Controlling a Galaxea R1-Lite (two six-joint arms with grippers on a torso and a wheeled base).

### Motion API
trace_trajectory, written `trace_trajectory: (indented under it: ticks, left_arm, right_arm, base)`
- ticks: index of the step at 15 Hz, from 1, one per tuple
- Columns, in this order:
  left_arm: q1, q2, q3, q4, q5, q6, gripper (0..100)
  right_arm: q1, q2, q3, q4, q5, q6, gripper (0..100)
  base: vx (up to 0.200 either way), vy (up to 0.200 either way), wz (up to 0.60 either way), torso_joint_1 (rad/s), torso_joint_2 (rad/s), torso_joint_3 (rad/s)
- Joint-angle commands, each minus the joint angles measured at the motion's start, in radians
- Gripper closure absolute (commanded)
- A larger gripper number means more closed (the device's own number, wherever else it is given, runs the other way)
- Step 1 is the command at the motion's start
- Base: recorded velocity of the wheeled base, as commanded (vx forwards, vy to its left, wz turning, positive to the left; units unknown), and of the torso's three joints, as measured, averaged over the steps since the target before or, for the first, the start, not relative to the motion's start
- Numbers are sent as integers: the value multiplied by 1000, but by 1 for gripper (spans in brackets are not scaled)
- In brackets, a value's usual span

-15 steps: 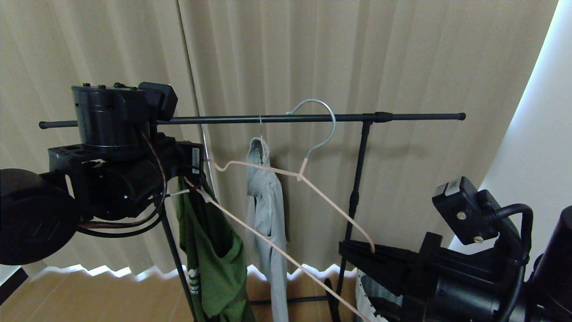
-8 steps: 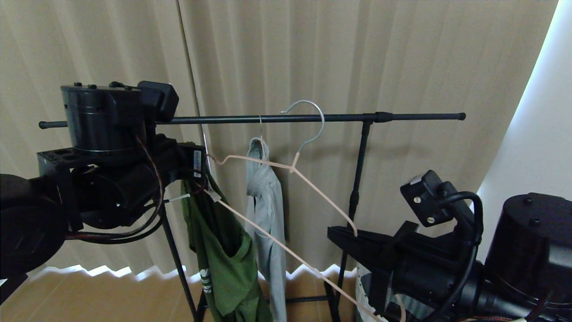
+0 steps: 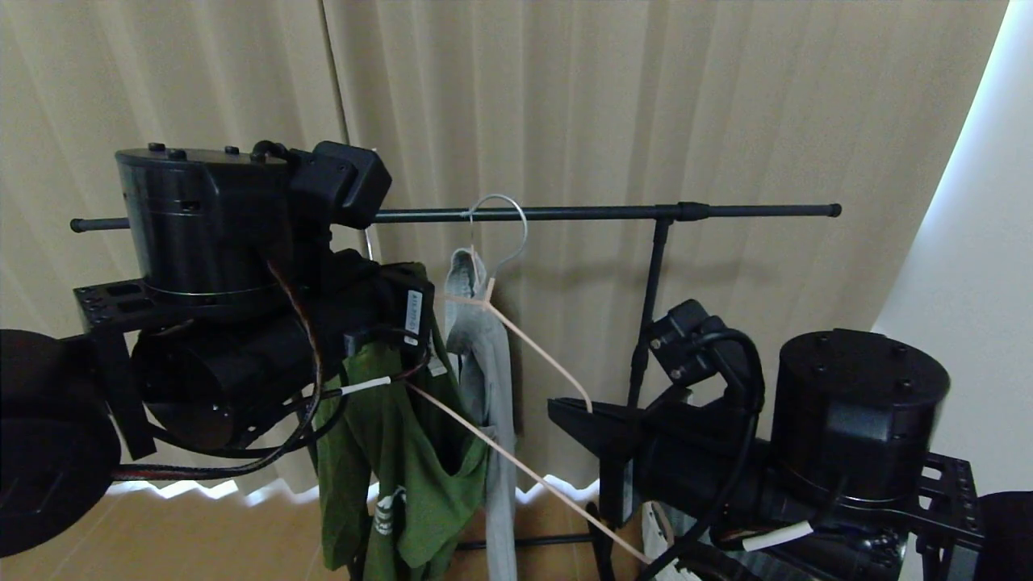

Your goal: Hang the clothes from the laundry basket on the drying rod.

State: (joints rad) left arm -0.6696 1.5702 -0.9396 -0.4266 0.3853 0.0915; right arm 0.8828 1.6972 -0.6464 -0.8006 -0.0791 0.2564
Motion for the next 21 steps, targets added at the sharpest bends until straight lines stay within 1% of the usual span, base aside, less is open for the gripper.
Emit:
trace_trajectory:
  ticks: [1, 2, 3, 4, 8, 11, 14, 15, 16, 18, 21]
  left_arm:
    - [-21, -15, -4, -1, -11, 8, 100]
    - [-30, -29, -2, 2, -51, 11, 100]
    - [-31, -30, -2, 3, -62, 11, 100]
    - [-33, -50, 5, 9, -117, 10, 100]
    - [-33, -81, 53, 15, -132, 14, 100]
    - [-33, -128, 96, 15, -215, 30, 100]
    - [-33, -154, 147, 15, -221, 54, 100]
    - [-33, -154, 147, 15, -221, 54, 100]
    - [-33, -157, 168, 11, -221, 59, 0]
    - [-33, -160, 179, 9, -220, 60, 0]
    - [-30, -193, 196, 11, -221, 60, 0]
  right_arm:
    - [-5, 50, -26, 0, -1, 0, 100]
    - [-8, 61, -38, 0, -1, 0, 100]
    - [-10, 64, -39, 0, -1, 0, 100]
    - [-18, 79, -58, 1, -1, 0, 100]
    - [-33, 81, -68, 3, -1, -3, 100]
    - [-47, 81, -78, 1, -1, -6, 100]
    - [-71, 73, -90, 1, -1, -12, 100]
    - [-71, 73, -90, 1, -1, -12, 100]
    - [-73, 65, -88, 1, 1, -28, 100]
    - [-73, 62, -90, 1, 1, -34, 100]
    - [-73, 27, -79, 3, 1, -66, 100]
  base:
    - [0, 0, 0, 0, 0, 0]
    - [0, 0, 0, 0, 0, 0]
    - [0, 0, 0, 0, 0, 0]
    - [0, 0, 0, 0, 0, 0]
    - [0, 0, 0, 0, 0, 0]
    - [0, 0, 0, 0, 0, 0]
    - [0, 0, 0, 0, 0, 0]
    - [0, 0, 0, 0, 0, 0]
    - [0, 0, 0, 0, 0, 0]
    - [0, 0, 0, 0, 0, 0]
    - [0, 0, 0, 0, 0, 0]
